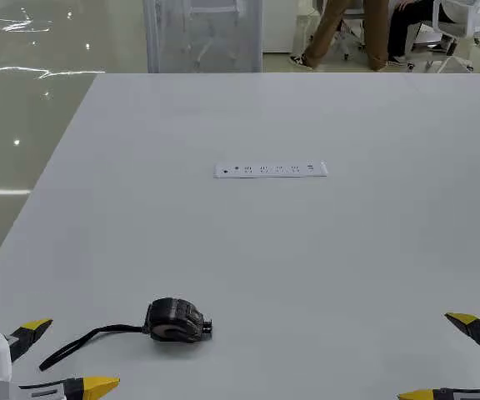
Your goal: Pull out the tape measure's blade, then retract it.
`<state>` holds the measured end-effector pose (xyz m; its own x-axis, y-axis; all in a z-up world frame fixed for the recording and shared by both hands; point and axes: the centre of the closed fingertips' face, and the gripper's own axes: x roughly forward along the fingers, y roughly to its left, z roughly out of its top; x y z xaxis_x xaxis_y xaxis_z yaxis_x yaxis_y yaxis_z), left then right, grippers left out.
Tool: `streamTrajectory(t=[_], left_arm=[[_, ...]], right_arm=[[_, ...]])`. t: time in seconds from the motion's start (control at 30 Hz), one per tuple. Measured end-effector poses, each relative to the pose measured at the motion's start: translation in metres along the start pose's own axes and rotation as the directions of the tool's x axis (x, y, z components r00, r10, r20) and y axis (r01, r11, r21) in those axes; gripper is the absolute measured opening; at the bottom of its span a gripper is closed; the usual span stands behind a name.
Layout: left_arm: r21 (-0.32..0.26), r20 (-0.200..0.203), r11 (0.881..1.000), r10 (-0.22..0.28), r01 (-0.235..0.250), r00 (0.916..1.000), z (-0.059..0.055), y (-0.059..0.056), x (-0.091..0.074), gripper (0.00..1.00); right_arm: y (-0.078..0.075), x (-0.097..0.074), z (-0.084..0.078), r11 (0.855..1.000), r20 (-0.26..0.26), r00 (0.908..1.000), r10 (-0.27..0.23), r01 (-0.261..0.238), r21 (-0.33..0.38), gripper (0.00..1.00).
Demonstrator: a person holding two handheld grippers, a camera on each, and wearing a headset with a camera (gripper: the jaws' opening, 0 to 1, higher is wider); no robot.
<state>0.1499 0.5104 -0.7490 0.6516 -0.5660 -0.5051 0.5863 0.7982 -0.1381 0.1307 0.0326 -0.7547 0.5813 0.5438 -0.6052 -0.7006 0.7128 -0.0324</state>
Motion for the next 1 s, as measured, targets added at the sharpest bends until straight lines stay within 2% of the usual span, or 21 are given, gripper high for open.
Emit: streamTrajectory(t=[0.7,0.8,0.83,0.87,0.97,1.0], left_arm=[[-0.006,-0.035,1.000,-0.017,0.017,0.9992,-0.003,0.002,-0.001,0.99],[-0.039,-0.059,0.998,-0.048,0.046,0.9971,-0.008,-0.003,0.000,0.98],[-0.029,-0.059,0.999,-0.045,0.044,0.9973,-0.007,-0.003,0.000,0.98],[-0.018,-0.070,0.999,-0.046,0.045,0.9965,-0.009,-0.004,0.001,0.97],[-0.042,-0.126,0.998,-0.053,0.048,0.9907,-0.018,-0.005,0.004,0.99],[-0.045,-0.132,0.998,-0.052,0.046,0.9899,-0.019,-0.005,0.005,1.00]], right_arm=[[0.003,-0.001,-0.002,1.000,-0.005,1.0000,0.000,-0.001,-0.023,1.00],[0.005,-0.001,-0.003,1.000,-0.016,0.9998,0.007,-0.007,-0.030,1.00],[0.005,-0.001,-0.003,0.999,-0.018,0.9998,0.008,-0.009,-0.032,1.00],[0.006,0.000,-0.003,0.999,-0.020,0.9998,0.009,-0.010,-0.032,1.00],[0.005,0.000,-0.003,0.999,-0.023,0.9997,0.010,-0.011,-0.035,1.00],[0.006,0.000,-0.002,0.999,-0.023,0.9997,0.011,-0.012,-0.035,1.00]])
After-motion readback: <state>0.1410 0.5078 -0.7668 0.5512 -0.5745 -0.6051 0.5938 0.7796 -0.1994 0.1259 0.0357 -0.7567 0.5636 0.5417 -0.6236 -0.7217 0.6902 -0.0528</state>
